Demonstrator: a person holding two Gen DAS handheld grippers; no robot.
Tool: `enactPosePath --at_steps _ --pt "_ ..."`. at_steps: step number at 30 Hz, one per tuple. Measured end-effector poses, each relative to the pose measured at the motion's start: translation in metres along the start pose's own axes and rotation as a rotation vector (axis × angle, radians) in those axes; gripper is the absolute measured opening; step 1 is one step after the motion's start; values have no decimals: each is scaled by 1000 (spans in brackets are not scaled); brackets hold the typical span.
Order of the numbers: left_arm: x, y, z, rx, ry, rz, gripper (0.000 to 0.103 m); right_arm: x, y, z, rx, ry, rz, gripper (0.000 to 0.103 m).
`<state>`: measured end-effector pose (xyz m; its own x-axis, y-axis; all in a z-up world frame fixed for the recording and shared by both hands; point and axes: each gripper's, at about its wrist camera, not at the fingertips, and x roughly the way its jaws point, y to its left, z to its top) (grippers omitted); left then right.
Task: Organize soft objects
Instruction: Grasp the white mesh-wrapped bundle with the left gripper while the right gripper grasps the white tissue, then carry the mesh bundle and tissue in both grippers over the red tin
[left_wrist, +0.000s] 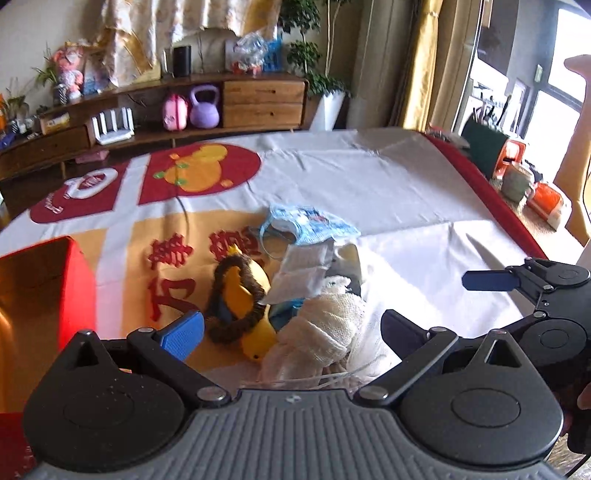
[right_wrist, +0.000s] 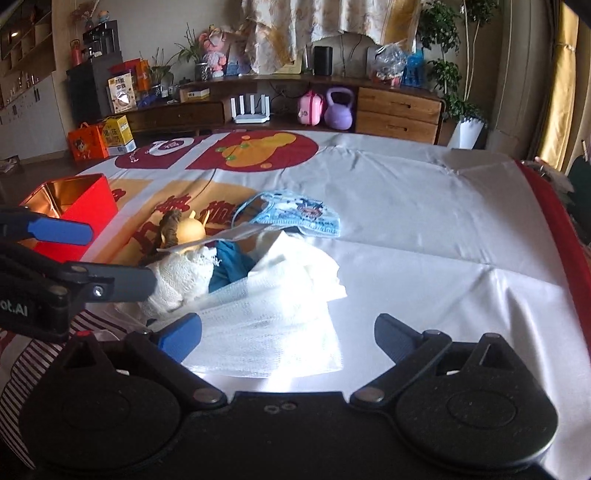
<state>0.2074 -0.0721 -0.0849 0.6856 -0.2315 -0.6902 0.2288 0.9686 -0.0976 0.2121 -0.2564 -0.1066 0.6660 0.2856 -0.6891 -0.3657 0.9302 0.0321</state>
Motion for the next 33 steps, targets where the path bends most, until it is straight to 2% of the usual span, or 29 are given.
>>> enactPosePath --at_steps 10,16,18,22,24,30,33 --pt "29 1 0 -18 61 -36 100 19 -8 -3 37 32 88 97" --pt "34 3 0 -45 92 -78 82 20 -12 -6 64 39 130 87" --pt "36 4 0 -65 105 -94 70 18 -13 -6 75 33 130 79" --pt "38 5 -2 -81 116 -103 61 15 -18 -9 101 34 128 65" --pt "38 5 -2 -80 115 -102 54 16 -19 -10 106 39 102 45" --pt "32 1 -1 -64 104 -95 41 9 -21 -12 112 19 82 7" --pt "26 1 -1 -64 89 -89 38 -1 -16 -11 102 -3 83 5"
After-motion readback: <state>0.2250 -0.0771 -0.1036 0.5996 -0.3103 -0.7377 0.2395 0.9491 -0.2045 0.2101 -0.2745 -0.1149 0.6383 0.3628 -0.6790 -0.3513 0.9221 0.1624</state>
